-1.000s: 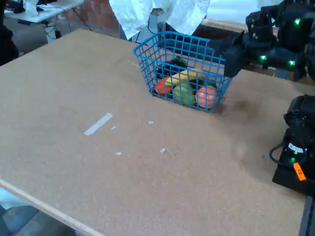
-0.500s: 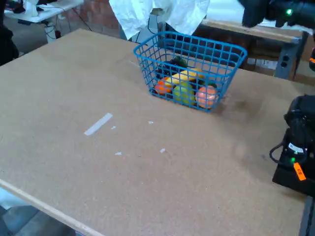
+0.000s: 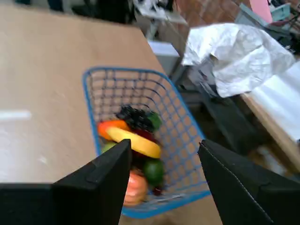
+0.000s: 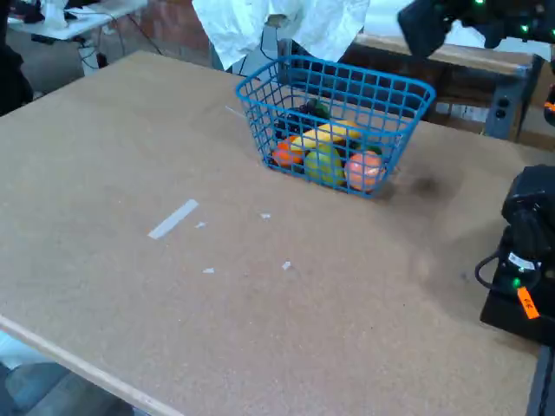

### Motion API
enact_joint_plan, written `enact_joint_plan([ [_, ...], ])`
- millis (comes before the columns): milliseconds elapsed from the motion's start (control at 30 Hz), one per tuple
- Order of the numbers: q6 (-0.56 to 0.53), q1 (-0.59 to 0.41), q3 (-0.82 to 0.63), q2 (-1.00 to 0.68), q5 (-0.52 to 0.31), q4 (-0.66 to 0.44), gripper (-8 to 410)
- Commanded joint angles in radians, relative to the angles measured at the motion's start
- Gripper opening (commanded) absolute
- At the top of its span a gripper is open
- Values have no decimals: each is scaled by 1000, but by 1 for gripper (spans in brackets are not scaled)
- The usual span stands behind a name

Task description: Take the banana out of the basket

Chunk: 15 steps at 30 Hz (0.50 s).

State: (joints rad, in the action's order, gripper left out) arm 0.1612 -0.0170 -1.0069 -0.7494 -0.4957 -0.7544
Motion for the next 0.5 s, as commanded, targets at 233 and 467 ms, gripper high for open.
enact_joint_plan([
  [233,96,-290,-136,-278,152,22,200],
  [467,232,-382,-163,-411,166,27,200],
])
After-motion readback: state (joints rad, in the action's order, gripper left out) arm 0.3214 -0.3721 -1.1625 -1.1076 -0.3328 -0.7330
